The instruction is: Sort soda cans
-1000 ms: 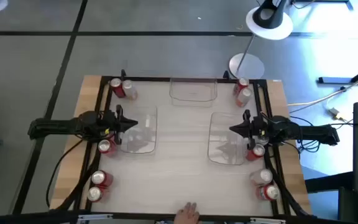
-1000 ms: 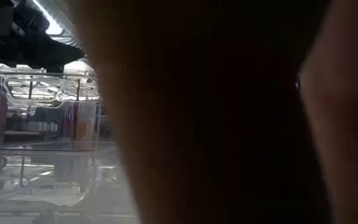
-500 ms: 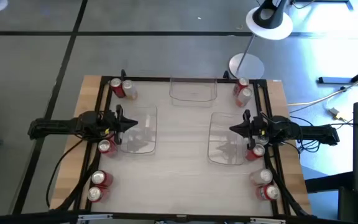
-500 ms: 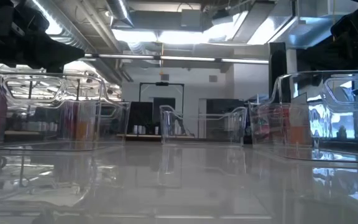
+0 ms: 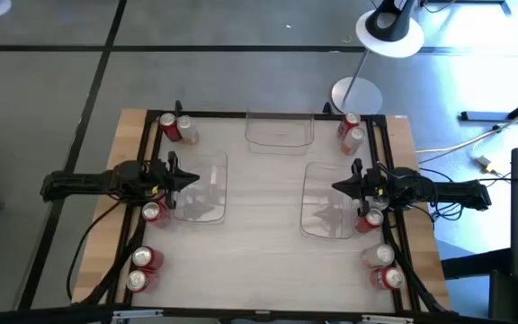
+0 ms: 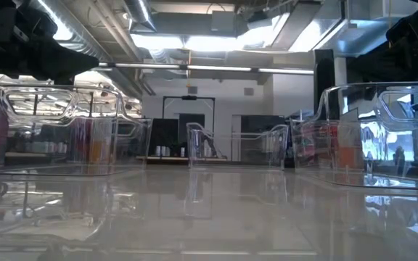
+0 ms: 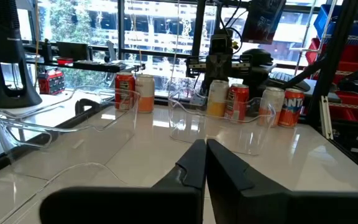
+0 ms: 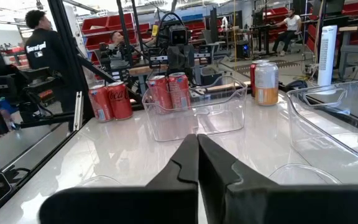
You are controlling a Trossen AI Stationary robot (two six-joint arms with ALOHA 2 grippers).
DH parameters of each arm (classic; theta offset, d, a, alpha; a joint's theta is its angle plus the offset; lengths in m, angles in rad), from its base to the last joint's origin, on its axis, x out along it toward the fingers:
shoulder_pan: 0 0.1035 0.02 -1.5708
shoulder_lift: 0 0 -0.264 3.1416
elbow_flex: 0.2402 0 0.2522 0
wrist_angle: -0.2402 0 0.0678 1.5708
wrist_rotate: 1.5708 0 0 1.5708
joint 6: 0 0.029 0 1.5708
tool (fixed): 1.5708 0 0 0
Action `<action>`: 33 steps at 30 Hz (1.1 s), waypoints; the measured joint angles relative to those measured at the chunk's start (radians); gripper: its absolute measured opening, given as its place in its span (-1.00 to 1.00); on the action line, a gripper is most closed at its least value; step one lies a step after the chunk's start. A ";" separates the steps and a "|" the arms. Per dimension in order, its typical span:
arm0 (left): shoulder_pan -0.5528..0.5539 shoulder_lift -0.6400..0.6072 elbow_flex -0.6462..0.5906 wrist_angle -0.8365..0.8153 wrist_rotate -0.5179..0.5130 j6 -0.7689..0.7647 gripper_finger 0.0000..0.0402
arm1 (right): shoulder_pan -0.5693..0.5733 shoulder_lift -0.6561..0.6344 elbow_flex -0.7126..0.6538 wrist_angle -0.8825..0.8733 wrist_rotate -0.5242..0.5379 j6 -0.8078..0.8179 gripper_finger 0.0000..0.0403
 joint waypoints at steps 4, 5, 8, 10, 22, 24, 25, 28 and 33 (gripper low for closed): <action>0.000 0.000 0.000 0.000 0.000 0.001 -0.98 | 0.000 0.000 0.000 0.000 0.000 0.000 -1.00; 0.000 0.000 0.000 0.000 0.000 0.007 -0.98 | 0.000 0.000 0.000 0.000 0.000 0.000 -1.00; 0.000 0.000 0.000 0.000 0.000 0.023 -0.98 | 0.000 0.000 0.000 0.000 0.000 0.000 -1.00; 0.000 0.000 0.000 0.007 0.000 0.012 -0.98 | 0.000 0.000 0.000 0.000 0.000 0.000 -1.00; 0.001 0.000 0.007 0.192 -0.263 -0.022 -0.98 | 0.000 0.000 0.007 0.090 0.137 0.090 -1.00; 0.006 0.001 0.028 0.206 -0.325 0.035 -0.98 | 0.000 0.000 0.018 0.110 0.178 0.132 -1.00; 0.014 0.002 0.042 0.212 -0.352 0.067 -0.98 | 0.000 0.000 0.024 0.127 0.189 0.146 -1.00; 0.052 0.035 0.092 0.212 -0.438 0.118 -0.98 | 0.000 0.000 0.042 0.163 0.196 0.157 -1.00; 0.140 0.158 0.194 0.211 -0.464 0.154 -0.98 | 0.000 0.000 0.047 0.161 0.222 0.155 -1.00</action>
